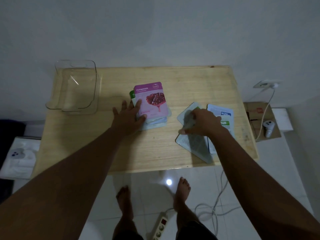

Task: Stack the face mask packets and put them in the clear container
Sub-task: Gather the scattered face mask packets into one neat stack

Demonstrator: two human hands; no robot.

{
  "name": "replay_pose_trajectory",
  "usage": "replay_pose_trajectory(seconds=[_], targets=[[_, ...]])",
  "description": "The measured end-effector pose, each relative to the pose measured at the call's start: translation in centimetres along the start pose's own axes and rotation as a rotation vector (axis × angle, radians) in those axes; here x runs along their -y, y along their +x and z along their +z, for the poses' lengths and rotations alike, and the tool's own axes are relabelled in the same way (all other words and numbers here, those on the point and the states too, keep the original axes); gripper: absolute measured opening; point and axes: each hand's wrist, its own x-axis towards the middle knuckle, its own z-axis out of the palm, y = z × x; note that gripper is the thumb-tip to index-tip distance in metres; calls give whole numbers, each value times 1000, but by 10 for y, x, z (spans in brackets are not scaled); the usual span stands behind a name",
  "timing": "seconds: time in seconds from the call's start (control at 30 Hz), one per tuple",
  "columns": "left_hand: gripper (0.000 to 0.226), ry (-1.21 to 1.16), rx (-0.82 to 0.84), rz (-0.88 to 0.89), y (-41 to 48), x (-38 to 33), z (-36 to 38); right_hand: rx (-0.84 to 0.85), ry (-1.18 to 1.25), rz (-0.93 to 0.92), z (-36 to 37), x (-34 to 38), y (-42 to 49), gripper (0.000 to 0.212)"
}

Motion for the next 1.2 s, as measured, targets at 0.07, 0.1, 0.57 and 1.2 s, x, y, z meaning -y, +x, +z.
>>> replay_pose_trajectory(seconds=[0.07, 0.1, 0.57, 1.2], targets=[[81, -1, -1, 1, 1, 1, 2, 19, -8, -4, 8, -1, -1, 92], [81, -8, 0, -4, 1, 1, 3, -4, 17, 1, 11, -1, -1, 89], [79, -46, -2, -25, -1, -2, 3, -324, 597, -89, -18, 6, 11, 35], [74, -45, -33, 39, 0, 4, 4, -228, 911, -256, -14, 159, 67, 25]])
